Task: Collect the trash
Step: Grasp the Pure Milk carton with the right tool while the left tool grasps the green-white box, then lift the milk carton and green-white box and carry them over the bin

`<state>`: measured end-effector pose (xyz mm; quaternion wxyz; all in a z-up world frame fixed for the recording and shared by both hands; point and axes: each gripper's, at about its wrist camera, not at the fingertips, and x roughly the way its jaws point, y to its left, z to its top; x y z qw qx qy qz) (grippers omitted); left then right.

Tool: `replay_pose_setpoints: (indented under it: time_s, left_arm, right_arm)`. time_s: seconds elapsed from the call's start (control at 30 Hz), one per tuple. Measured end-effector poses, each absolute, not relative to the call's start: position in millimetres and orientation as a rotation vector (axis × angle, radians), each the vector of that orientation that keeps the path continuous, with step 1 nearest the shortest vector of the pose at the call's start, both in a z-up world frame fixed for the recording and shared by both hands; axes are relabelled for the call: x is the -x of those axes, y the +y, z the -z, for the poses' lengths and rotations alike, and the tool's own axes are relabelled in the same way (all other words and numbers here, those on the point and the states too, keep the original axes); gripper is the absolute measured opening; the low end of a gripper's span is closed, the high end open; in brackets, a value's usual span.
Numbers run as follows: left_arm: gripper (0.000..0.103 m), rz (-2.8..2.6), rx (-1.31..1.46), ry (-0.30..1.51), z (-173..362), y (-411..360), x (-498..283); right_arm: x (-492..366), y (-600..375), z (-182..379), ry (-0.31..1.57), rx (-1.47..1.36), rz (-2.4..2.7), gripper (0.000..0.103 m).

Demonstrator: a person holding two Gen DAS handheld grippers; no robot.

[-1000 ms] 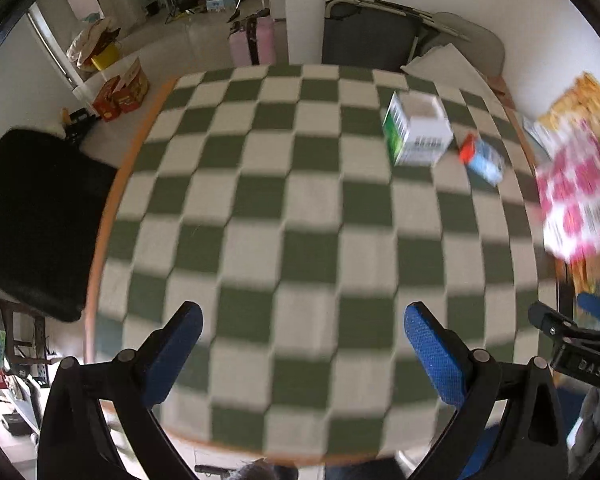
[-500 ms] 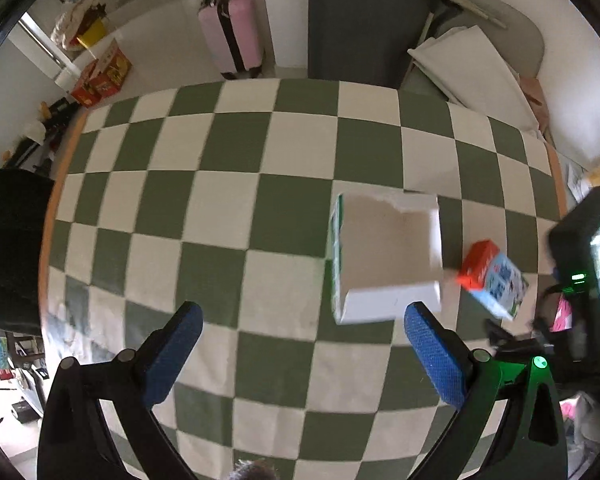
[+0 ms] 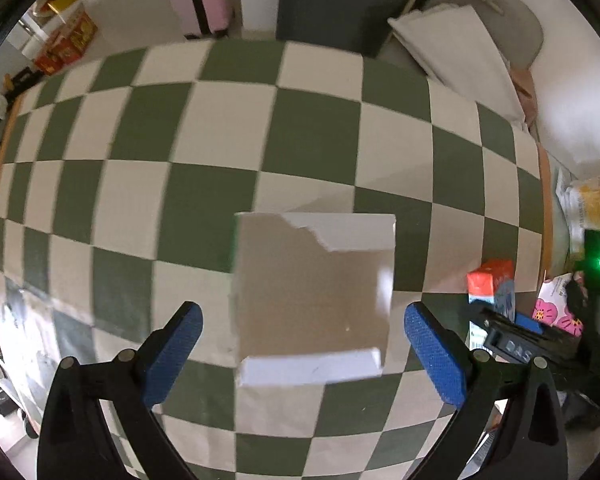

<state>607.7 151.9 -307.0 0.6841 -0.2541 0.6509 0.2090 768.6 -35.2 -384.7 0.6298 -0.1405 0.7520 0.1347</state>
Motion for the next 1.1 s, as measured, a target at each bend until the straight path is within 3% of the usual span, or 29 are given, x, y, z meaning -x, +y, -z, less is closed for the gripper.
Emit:
replay_pose_setpoints:
  time_s: [0.1,0.17,0.2,0.3,0.37,0.4,0.83,1.1]
  left_arm:
    - [0.102,-0.452,0.573,1.487,321,151,-619]
    - [0.090,-0.451,0.561,1.484,325,150,-623]
    - [0.076,-0.454,0.540,1.482,325,150,-625]
    - [0.072,-0.446,0.506,1.464,322,148,-626]
    - [0.072,-0.449,0.468,1.451,318,146,-624]
    - [0.072,-0.449,0.454,1.445,316,146,-621]
    - [0.072,-0.464,0.302,1.262,242,128,-528]
    - [0.072,-0.455,0.284,1.145,190,113,-399]
  right_arm:
    - [-774,-42,389,1.749,0.290,-0.312,0.081]
    - [-776,-42,389,1.717,0.322,-0.324,0.081]
    - [-776,-41,389,1.705,0.344,-0.323,0.081]
    - [-775,-37,392,1.681,0.385,-0.340,0.081]
    - [-774,-34,393,1.657,0.407,-0.342,0.071]
    - [-772,-30,392,1.650,0.405,-0.347,0.061]
    - [-715,-41,318,1.493,0.210,-0.377,0.058]
    - [-563,-53,260,1.405,0.101,-0.457,0.057]
